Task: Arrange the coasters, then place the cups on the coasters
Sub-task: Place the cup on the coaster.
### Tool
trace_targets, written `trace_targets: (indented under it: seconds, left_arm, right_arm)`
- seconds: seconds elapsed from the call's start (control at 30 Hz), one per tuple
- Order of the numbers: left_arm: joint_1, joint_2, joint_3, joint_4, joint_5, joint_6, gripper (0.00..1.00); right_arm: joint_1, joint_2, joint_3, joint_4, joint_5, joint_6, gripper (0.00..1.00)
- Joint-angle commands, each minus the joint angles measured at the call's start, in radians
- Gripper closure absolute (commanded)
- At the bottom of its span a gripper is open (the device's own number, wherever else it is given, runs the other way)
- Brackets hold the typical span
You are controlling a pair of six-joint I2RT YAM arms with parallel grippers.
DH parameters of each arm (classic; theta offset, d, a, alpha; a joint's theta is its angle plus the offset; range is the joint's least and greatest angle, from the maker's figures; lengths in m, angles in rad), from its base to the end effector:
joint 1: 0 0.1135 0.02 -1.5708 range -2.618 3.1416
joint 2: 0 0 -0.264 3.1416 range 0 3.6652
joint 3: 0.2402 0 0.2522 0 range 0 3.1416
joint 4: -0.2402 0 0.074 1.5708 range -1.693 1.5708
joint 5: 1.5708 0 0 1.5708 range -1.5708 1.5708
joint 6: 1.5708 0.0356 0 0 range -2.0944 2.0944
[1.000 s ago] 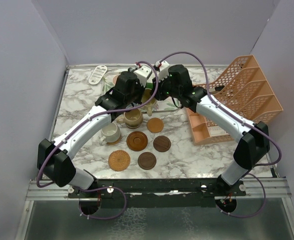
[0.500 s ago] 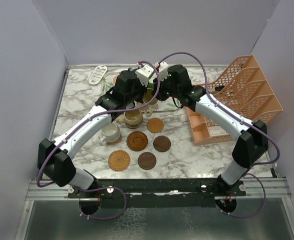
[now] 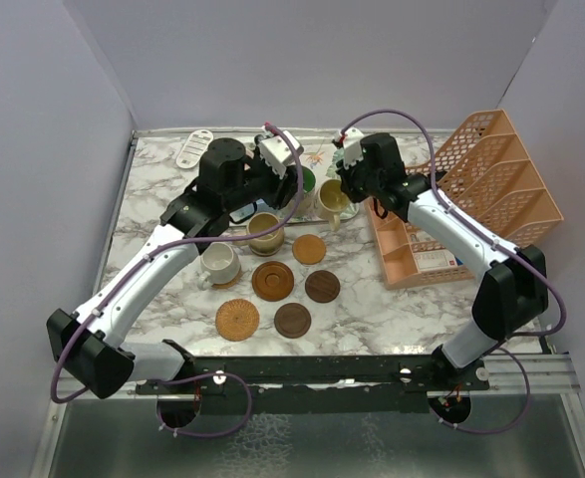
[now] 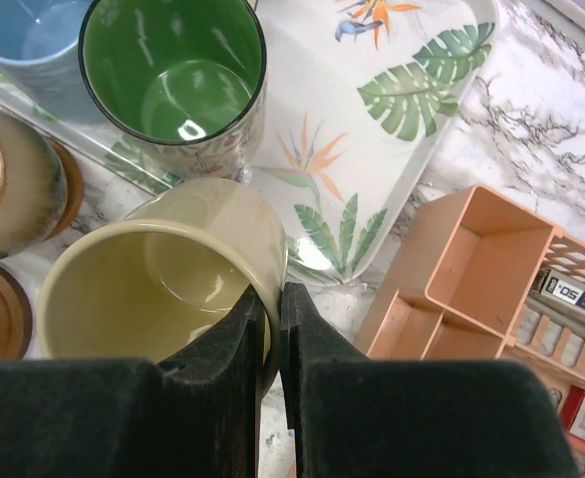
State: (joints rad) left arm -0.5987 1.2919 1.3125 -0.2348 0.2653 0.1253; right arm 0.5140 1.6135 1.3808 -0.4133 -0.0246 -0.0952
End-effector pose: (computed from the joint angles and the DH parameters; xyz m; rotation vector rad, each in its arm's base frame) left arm 0.2400 -0.1750 0.4093 0.8202 1.6181 -0.5748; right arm 0.3226 0.1832 0.3132 -0.6815 2.1221 0.2577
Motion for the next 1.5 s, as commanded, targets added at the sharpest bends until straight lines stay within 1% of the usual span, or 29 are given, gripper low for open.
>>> trace_targets:
  seconds: [0.0, 0.13, 0.23, 0.3, 0.37, 0.5, 0.6, 0.73, 0.83, 0.93, 1.07, 1.2, 1.3, 1.47]
  left_arm:
    - [0.030, -0.036, -0.018, -0.043, 0.089, 0.064, 0.51]
    - [0.090, -0.070, -0.018, -0.072, 0.086, 0.087, 0.40]
    - [0.174, -0.088, -0.014, -0.082, 0.074, 0.063, 0.31]
    - [0.236, -0.094, -0.020, -0.078, 0.055, 0.036, 0.30]
    - [0.299, -0.097, -0.036, -0.050, -0.006, -0.004, 0.27]
    - [0.395, -0.091, -0.039, -0.023, -0.083, -0.064, 0.20]
    - [0.447, -0.091, -0.043, -0.008, -0.126, -0.082, 0.16]
    - [0.480, -0.087, -0.053, 0.006, -0.178, -0.063, 0.10]
    - [0.489, -0.082, -0.065, 0.012, -0.205, -0.047, 0.06]
    - [0.496, -0.083, -0.084, 0.034, -0.216, -0.037, 0.02]
    - [0.511, -0.091, -0.111, 0.066, -0.222, -0.036, 0.01]
    - [0.528, -0.101, -0.123, 0.083, -0.245, -0.038, 0.01]
    - [0.538, -0.101, -0.119, 0.081, -0.279, -0.043, 0.01]
    - [0.567, -0.086, -0.109, 0.079, -0.377, -0.067, 0.01]
  right_arm:
    - [0.004, -0.109, -0.007, 0.056, 0.001, -0.033, 0.99]
    - [0.004, -0.147, -0.014, 0.014, -0.154, -0.110, 0.99]
    - [0.013, -0.170, -0.013, -0.040, -0.278, -0.145, 0.99]
    - [0.040, -0.179, -0.013, -0.076, -0.307, -0.173, 0.99]
    - [0.078, -0.189, -0.017, -0.100, -0.317, -0.190, 0.99]
    - [0.185, -0.195, -0.022, -0.109, -0.308, -0.185, 0.99]
    - [0.254, -0.177, -0.010, -0.109, -0.302, -0.159, 0.99]
    - [0.373, -0.120, 0.015, -0.111, -0.268, -0.125, 0.99]
    - [0.474, -0.078, 0.017, -0.083, -0.192, -0.107, 0.99]
    - [0.543, -0.024, 0.045, -0.068, -0.131, -0.062, 0.99]
    - [0.586, 0.061, 0.112, -0.059, -0.111, 0.011, 0.99]
    - [0.602, 0.139, 0.167, -0.052, -0.122, 0.080, 0.99]
    - [0.603, 0.197, 0.207, -0.058, -0.132, 0.117, 0.99]
    - [0.605, 0.287, 0.273, -0.086, -0.142, 0.165, 0.99]
